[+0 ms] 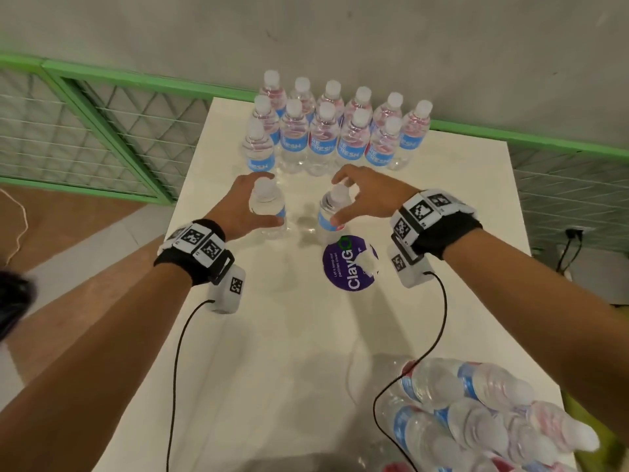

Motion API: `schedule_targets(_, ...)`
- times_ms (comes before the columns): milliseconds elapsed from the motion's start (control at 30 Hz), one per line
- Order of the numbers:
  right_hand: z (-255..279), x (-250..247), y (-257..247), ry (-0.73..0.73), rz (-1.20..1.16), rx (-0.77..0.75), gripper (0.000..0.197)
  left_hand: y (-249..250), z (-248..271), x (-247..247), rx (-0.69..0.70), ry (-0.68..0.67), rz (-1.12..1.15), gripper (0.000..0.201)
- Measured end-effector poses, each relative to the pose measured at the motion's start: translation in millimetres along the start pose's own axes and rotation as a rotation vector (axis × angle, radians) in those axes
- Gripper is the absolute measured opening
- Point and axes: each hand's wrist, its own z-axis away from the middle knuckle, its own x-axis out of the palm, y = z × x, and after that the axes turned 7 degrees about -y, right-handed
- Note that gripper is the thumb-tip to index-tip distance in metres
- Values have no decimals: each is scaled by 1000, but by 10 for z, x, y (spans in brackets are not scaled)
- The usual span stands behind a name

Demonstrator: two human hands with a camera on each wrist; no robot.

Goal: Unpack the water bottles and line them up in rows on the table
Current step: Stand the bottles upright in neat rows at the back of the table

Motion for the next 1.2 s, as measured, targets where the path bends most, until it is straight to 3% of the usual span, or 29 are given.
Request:
schedule_targets(67, -62, 104, 56, 39, -6, 26, 69, -29, 12, 39, -44, 66, -1, 77)
schedule_targets(167, -96, 128, 115, 36, -102, -71, 54, -9, 26, 39, -63, 83, 14, 73)
schedule_targets(267, -101, 73, 179, -31, -130, -83, 71, 4, 24, 21, -41, 71, 73, 72)
schedule_targets(367, -105, 137, 216, -1, -151, 27, 87, -5, 32, 20, -18, 75, 89, 73)
schedule_targets(500, -111, 190, 259, 46, -178, 2, 68, -60, 45, 14, -2, 70, 105, 69)
schedule_targets(667, -117, 240, 275, 14, -223, 19, 86, -77, 39, -7, 19, 39, 192, 67)
schedule_targets(833, -126, 304, 318, 87, -271, 11, 68, -107, 55, -19, 21, 54, 207, 64)
schedule_targets(967, -134, 362, 336, 117, -282, -14, 71, -48, -8, 44, 18, 132, 132, 67)
schedule_targets(1200, -80, 138, 662, 189, -290, 62, 70, 170, -305, 116, 46, 135, 63, 66)
